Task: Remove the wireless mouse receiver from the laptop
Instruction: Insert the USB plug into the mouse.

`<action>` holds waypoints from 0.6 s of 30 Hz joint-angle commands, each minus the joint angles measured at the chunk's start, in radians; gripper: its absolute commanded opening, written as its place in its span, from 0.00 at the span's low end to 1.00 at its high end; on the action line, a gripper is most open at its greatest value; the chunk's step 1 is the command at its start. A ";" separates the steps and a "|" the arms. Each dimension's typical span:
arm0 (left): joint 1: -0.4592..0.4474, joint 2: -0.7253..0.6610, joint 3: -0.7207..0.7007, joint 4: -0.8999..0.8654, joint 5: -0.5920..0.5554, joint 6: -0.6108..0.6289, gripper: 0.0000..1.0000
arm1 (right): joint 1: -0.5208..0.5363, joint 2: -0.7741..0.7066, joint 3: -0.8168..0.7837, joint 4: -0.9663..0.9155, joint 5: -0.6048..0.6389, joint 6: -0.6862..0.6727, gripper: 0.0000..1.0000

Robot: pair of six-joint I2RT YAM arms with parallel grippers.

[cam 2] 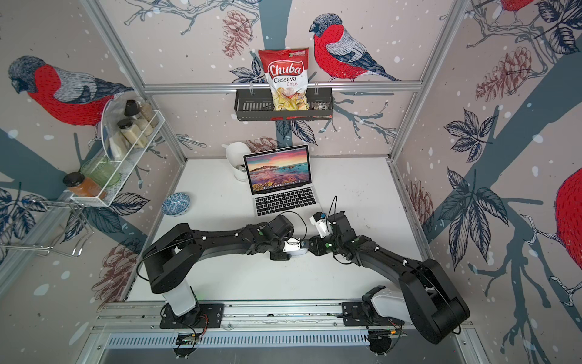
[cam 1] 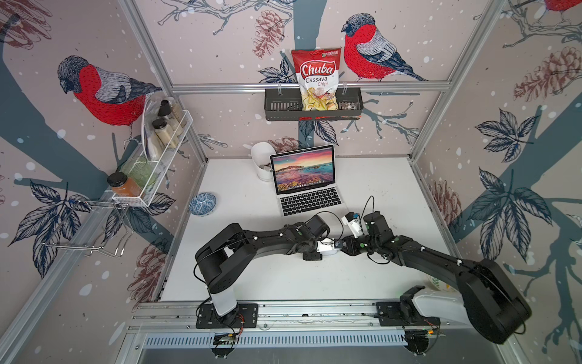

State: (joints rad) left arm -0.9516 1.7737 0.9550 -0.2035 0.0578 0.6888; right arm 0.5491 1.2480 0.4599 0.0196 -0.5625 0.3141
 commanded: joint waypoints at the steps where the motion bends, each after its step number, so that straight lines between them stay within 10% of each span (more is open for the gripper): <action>1: 0.006 0.043 -0.021 -0.103 -0.063 0.013 0.50 | 0.006 0.026 0.003 -0.001 -0.005 -0.016 0.24; 18: 0.007 0.052 -0.019 -0.107 -0.063 0.011 0.50 | 0.005 0.054 0.020 0.005 0.007 -0.021 0.23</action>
State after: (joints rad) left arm -0.9501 1.7836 0.9562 -0.1761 0.0662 0.6857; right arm 0.5541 1.2976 0.4747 0.0162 -0.5507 0.3103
